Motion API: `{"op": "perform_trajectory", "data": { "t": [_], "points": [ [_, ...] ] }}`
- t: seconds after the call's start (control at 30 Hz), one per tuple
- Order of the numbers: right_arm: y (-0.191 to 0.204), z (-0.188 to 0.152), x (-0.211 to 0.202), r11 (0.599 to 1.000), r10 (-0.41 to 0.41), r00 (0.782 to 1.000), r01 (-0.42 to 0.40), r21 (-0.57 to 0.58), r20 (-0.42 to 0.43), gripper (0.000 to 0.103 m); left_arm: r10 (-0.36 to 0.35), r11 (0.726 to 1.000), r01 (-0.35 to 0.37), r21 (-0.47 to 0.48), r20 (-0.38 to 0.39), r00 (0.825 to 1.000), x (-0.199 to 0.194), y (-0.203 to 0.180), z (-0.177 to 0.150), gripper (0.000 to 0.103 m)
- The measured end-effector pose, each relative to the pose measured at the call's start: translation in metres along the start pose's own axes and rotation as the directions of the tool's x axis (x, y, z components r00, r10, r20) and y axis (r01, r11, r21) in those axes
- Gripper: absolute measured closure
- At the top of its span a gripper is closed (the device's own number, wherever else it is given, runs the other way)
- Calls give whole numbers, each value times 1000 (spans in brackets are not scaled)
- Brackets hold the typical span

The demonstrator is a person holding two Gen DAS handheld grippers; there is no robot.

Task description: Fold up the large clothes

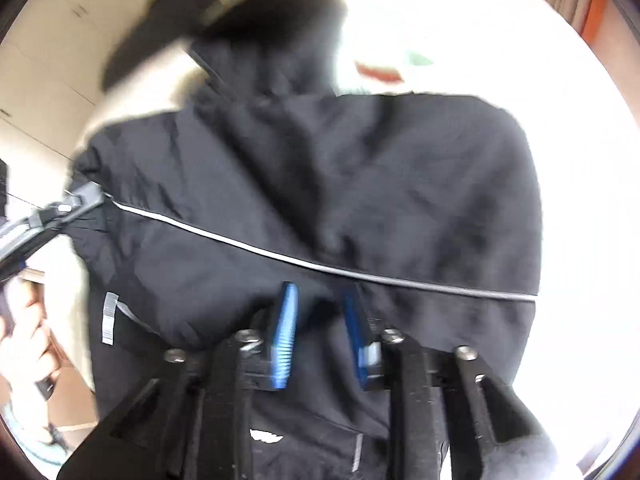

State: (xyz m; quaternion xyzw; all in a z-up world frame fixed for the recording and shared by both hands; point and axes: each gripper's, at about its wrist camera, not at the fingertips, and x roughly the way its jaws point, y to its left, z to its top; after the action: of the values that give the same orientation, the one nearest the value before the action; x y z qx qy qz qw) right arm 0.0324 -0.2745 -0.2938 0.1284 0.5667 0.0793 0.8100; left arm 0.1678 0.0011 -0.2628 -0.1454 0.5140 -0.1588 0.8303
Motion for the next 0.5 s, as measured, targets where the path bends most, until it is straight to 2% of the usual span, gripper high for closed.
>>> {"op": "perform_trajectory", "data": {
  "t": [0.03, 0.1, 0.17, 0.2, 0.23, 0.27, 0.3, 0.33, 0.37, 0.47, 0.5],
  "points": [
    [3, 3, -8, 1000, 25, 999, -25, -2, 19, 52, 47, 999, -47, -18, 12, 999, -5, 15, 4, 86],
    [9, 7, -6, 999, 32, 999, -32, -15, 28, 49, 138, 989, -138, -51, -5, 990, -1, 48, 7, 86],
    [11, 10, 18, 999, -21, 1000, 21, -37, 2, 49, 177, 983, -181, -41, -77, 981, 22, 73, 1, 83],
    [10, 10, 35, 998, -45, 999, 44, -50, -16, 49, 206, 977, -211, -40, -115, 972, 36, 83, -6, 81],
    [13, 10, 57, 995, -81, 996, 78, -67, -38, 51, 238, 968, -247, -43, -151, 959, 51, 92, -14, 75],
    [12, 8, 77, 987, -140, 988, 134, -86, -66, 53, 260, 961, -273, -51, -183, 948, 64, 102, -22, 73],
    [4, 4, 94, 979, -190, 976, 180, -99, -109, 61, 247, 962, -264, -74, -179, 952, 68, 110, -27, 73],
    [-2, 1, 108, 975, -208, 969, 195, -106, -130, 61, 216, 967, -233, -106, -155, 964, 64, 115, -30, 72],
    [-1, 1, 110, 971, -217, 972, 206, -122, -88, 61, 185, 968, -206, -145, -144, 972, 58, 121, -30, 69],
    [13, 0, 109, 940, -288, 955, 266, -212, -77, 60, 179, 961, -202, -190, -129, 975, 36, 131, -34, 58],
    [15, 1, 107, 936, -295, 951, 269, -228, -89, 60, 180, 960, -203, -191, -133, 975, 27, 132, -35, 57]
  ]
}}
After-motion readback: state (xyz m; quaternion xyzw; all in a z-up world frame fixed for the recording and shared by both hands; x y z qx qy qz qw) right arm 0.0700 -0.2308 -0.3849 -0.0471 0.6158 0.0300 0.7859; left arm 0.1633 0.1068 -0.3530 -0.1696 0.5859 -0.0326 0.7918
